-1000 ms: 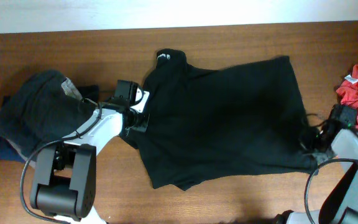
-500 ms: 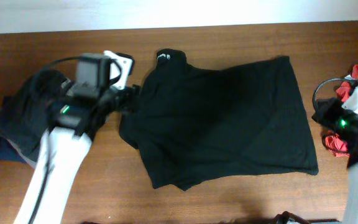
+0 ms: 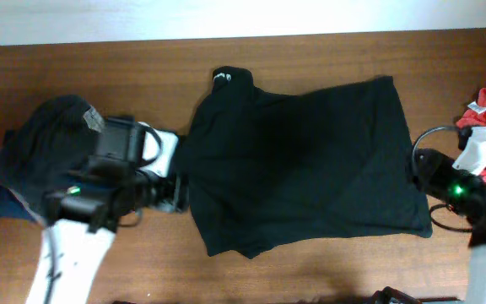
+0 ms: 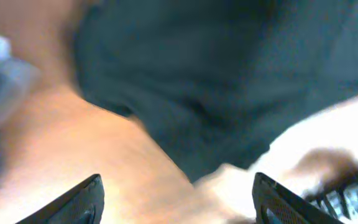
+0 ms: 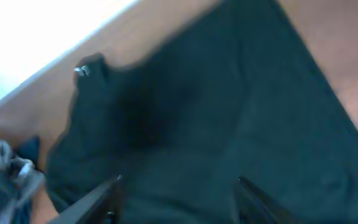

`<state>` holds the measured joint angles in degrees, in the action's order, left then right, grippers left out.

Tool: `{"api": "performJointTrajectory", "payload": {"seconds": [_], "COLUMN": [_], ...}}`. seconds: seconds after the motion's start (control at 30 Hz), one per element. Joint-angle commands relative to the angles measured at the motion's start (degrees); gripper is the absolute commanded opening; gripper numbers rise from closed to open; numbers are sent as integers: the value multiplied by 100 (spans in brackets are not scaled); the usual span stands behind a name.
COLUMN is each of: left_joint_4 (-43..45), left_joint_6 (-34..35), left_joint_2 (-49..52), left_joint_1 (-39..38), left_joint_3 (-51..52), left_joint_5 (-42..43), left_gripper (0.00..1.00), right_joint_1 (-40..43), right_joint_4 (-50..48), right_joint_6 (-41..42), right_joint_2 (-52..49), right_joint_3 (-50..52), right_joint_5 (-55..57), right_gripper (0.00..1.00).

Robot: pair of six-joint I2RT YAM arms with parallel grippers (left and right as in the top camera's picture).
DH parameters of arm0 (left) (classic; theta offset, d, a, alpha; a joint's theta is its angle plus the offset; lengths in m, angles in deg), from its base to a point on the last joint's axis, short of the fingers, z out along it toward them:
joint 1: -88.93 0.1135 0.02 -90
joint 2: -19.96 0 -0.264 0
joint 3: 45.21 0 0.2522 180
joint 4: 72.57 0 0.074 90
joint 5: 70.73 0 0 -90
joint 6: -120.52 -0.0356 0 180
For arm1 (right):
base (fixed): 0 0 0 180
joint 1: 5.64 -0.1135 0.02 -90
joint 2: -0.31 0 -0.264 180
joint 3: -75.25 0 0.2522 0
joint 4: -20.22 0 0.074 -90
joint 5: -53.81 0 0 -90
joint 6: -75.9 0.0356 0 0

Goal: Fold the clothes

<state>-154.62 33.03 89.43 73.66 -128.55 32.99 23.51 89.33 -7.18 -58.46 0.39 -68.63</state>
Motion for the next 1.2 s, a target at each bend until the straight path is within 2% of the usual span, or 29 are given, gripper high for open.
{"api": "performJointTrajectory", "payload": {"seconds": [0.0,0.17,0.33,0.47,0.63,0.7,0.83,0.93,0.97,1.1,1.17], "left_joint_4": [109,426,1169,1716,2122,2337,2524,2520,2520,2275,1864], "left_joint_6": [175,398,439,568,688,732,732,734,778,1010,1005], "left_joint_2": [315,789,1158,1478,2031,2251,2455,2448,2448,2227,1891], "left_joint_1": [-308,-393,-398,-400,-424,-424,-424,-422,-411,-295,-162], "left_joint_3": [1034,2131,2811,2955,2955,2953,2953,2940,2929,2796,2653], "left_joint_5": [651,1088,1311,1443,1458,1550,1847,1814,1790,1602,1156], "left_gripper": [75,75,75,75,69,60,36,7,1,1,1], "right_joint_1": [-37,-37,-35,-35,-35,-35,-35,-35,-35,-35,-35], "right_joint_4": [186,243,229,205,205,205,190,146,138,118,127], "right_joint_6": [-74,-74,-74,-74,-76,-76,-76,-76,-76,-116,-116], "right_joint_2": [-562,-1322,-1700,-1735,-1735,-1735,-1735,-1735,-1735,-1735,-1738], "right_joint_3": [-24,-24,-24,-26,-24,-24,-26,-26,-26,-26,-24], "right_joint_5": [186,179,164,164,166,166,166,168,168,330,595], "right_gripper": [61,64,64,65,65,65,65,65,65,65,66]}}
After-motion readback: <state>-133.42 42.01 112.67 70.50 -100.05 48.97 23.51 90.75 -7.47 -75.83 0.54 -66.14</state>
